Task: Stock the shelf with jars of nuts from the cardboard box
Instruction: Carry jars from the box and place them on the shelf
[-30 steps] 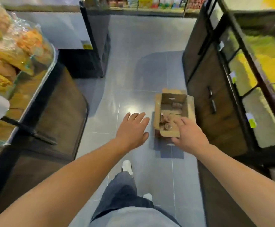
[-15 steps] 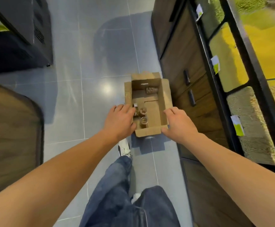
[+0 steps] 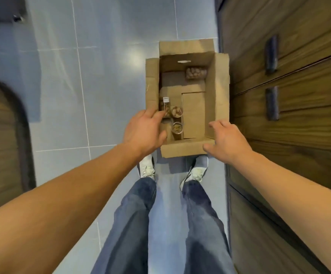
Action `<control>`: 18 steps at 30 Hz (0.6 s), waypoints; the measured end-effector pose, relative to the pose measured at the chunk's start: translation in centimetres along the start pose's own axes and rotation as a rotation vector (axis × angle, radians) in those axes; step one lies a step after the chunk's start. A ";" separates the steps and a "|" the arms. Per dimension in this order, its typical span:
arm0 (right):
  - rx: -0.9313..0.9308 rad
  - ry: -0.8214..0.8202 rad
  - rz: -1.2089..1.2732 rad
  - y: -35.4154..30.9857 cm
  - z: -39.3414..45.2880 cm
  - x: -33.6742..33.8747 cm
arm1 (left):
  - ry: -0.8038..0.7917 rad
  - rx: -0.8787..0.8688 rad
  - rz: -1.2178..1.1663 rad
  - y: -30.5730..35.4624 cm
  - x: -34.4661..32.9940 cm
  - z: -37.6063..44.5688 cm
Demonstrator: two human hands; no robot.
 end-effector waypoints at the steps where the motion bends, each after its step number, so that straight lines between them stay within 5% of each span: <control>1: 0.003 -0.021 0.001 0.2 2.0 -1.4 | -0.005 0.023 -0.023 -0.6 -1.7 1.1; 10: -0.004 -0.119 0.106 -0.4 18.3 -15.8 | 0.045 0.054 -0.092 -6.5 -14.9 10.9; 18: -0.200 -0.087 0.289 -3.9 26.9 -25.1 | 0.162 0.065 -0.166 -11.5 -19.9 13.4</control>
Point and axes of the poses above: each hand's wrist, its own z-axis towards the middle knuckle, its own x-axis out of the back of the hand, y = z × x, the point moved 1 cm from there along z, towards the middle knuckle, and after that the axes turned 14 degrees about -x, right-handed, at the moved point
